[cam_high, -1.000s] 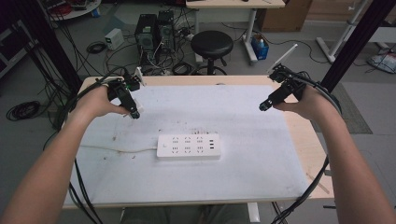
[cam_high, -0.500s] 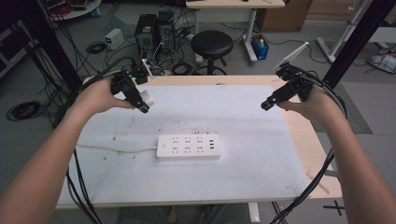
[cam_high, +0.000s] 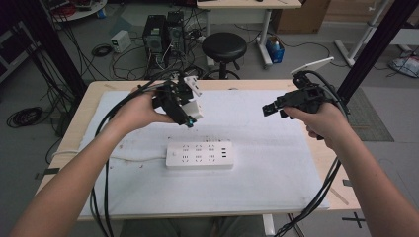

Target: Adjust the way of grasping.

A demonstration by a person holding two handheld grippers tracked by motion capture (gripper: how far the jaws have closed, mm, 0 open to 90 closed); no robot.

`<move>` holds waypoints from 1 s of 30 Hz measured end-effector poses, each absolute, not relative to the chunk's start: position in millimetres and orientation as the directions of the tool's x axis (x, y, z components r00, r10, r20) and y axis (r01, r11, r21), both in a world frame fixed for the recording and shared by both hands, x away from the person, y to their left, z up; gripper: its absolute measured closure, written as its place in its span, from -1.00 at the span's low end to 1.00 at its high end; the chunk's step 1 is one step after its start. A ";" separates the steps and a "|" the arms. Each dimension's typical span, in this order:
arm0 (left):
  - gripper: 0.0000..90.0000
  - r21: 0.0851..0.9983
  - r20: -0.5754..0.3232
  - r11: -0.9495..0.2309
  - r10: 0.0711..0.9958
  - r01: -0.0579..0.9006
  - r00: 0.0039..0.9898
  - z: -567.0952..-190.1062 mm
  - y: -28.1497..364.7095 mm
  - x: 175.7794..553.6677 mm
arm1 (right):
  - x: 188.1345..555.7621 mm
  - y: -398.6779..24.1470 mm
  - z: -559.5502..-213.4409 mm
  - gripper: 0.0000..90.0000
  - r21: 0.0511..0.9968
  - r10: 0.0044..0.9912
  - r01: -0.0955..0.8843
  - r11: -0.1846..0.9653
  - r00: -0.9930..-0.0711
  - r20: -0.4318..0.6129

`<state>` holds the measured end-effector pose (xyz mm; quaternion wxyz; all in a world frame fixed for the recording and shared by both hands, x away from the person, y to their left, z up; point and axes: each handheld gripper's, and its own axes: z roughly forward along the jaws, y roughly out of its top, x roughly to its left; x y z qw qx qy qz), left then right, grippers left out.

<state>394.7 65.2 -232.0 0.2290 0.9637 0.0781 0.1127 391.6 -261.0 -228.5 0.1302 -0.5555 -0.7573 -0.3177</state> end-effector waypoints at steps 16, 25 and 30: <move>-0.06 0.520 0.212 -0.852 0.049 -0.070 0.976 -232.1 -7.7 376.9 | 388.7 -217.3 -256.4 -0.15 0.289 0.513 0.948 0.132 -0.315 0.799; -0.08 0.494 0.299 -0.862 0.048 -0.111 0.953 -230.2 -9.5 369.6 | 390.7 -203.8 -261.2 0.38 0.340 0.495 0.928 0.156 -0.371 0.786; -0.34 0.412 0.268 -0.911 0.105 -0.016 0.958 -230.9 19.5 375.8 | 390.7 -219.2 -243.3 0.38 0.441 0.608 0.877 0.193 -0.459 0.648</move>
